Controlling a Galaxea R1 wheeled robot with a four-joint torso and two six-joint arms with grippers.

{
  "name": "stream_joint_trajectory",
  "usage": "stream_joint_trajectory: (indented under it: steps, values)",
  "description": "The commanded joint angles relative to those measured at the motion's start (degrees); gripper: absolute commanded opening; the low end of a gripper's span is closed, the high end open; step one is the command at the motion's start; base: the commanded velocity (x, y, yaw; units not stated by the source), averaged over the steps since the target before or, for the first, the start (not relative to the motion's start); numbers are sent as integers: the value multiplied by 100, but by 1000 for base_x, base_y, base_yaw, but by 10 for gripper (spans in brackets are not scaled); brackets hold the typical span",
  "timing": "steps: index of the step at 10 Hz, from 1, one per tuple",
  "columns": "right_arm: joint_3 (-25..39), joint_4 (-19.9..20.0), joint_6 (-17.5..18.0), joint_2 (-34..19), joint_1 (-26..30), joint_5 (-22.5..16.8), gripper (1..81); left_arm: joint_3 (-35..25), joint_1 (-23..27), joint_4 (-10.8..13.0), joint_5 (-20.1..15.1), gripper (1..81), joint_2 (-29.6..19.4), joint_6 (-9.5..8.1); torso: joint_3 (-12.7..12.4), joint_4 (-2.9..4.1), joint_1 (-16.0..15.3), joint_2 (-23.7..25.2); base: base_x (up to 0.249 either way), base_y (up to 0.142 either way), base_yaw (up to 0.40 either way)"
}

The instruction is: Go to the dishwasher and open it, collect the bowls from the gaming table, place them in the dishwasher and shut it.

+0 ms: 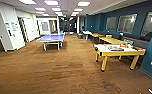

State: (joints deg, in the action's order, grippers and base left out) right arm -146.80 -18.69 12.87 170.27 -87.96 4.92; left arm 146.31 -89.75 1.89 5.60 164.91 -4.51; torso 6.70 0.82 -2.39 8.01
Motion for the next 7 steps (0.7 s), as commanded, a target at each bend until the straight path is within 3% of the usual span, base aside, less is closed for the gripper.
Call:
stream_joint_trajectory:
  steps: [1,7]
  values:
    - [38,-74,-13,10,274,-211,811,3,225,-22,-305,811,-55,12,0,0,0,0,125,0,0]
    - [3,-30,-5,1,274,-211,811,12,198,-22,-305,811,-28,12,0,0,0,0,125,0,0]
